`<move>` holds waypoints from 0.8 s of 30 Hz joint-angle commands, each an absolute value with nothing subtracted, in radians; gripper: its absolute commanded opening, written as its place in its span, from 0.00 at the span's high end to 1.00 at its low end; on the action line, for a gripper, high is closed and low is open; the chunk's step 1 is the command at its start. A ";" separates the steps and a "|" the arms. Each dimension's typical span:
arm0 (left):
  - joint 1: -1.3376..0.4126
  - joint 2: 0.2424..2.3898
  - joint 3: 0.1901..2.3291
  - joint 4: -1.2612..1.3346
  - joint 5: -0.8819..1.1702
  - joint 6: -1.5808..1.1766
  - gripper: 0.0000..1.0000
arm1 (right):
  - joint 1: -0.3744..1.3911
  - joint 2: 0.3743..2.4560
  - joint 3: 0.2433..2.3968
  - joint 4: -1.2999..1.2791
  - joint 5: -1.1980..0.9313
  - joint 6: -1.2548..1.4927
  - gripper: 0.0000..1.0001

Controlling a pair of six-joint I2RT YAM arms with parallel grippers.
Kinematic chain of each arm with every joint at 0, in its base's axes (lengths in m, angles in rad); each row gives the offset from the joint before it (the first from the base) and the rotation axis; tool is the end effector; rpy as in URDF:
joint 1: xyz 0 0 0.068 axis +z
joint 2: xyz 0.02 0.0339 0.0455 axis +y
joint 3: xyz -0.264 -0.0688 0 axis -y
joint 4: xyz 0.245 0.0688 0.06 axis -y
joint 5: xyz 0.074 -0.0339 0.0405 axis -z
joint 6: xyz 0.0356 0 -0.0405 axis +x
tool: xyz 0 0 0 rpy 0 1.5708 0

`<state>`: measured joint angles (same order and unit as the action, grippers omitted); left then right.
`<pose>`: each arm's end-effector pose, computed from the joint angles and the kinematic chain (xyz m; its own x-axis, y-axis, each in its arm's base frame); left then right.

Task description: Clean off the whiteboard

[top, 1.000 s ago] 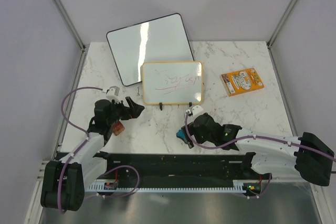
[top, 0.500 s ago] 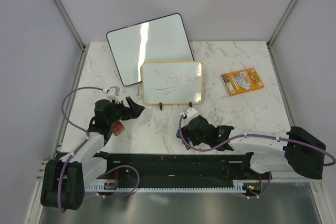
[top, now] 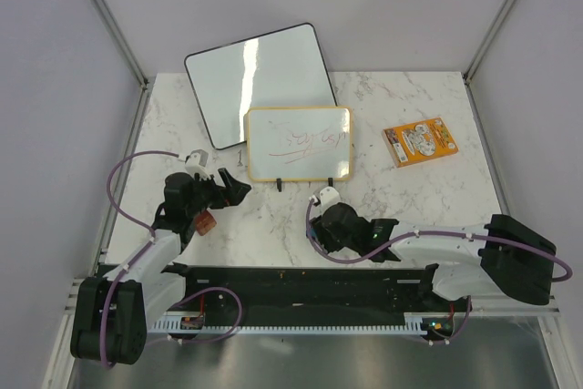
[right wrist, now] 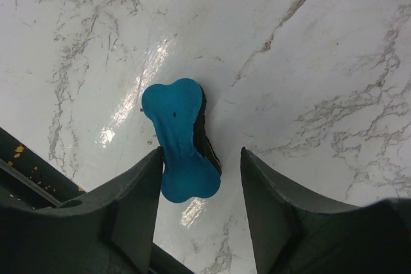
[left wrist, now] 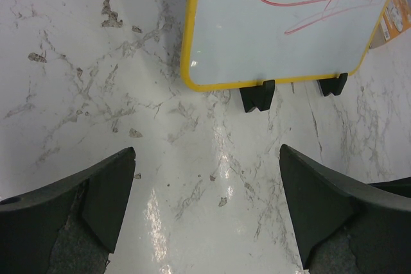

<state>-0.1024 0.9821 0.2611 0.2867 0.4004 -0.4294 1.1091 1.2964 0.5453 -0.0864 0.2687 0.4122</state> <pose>0.1915 -0.0336 0.1715 -0.5662 -0.3272 -0.7565 0.2311 0.8180 -0.5268 0.1158 0.2116 0.1638 -0.6173 -0.3737 -0.6923 -0.5858 0.8058 0.0874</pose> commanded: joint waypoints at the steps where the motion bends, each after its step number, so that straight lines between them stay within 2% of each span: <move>1: -0.100 0.980 0.287 0.319 0.428 -0.407 0.01 | 1.120 1.315 0.581 -0.023 0.293 0.408 0.42; 6: -0.100 0.983 0.288 0.318 0.422 -0.408 0.01 | 1.135 1.356 0.595 -0.014 0.284 0.403 0.42; 8: -0.100 0.983 0.288 0.318 0.419 -0.408 0.01 | 1.143 1.367 0.595 -0.011 0.291 0.403 0.46; 9: -0.100 0.986 0.288 0.318 0.417 -0.408 0.01 | 1.149 1.377 0.595 -0.011 0.294 0.403 0.53; 11: -0.100 0.986 0.288 0.318 0.413 -0.410 0.01 | 1.152 1.394 0.595 -0.009 0.310 0.406 0.58; 13: -0.100 0.985 0.290 0.318 0.423 -0.408 0.01 | 1.157 1.404 0.598 -0.012 0.328 0.416 0.67; 15: -0.100 0.983 0.290 0.319 0.426 -0.407 0.01 | 1.158 1.407 0.600 -0.023 0.348 0.422 0.80; 17: -0.100 0.979 0.288 0.319 0.410 -0.408 0.01 | 1.158 1.405 0.604 -0.035 0.373 0.428 0.88; 18: -0.100 0.977 0.290 0.319 0.397 -0.408 0.01 | 1.160 1.404 0.607 -0.043 0.383 0.431 0.98; 24: -0.100 0.968 0.279 0.386 0.312 -0.459 0.01 | 1.158 1.362 0.618 -0.067 0.451 0.445 1.00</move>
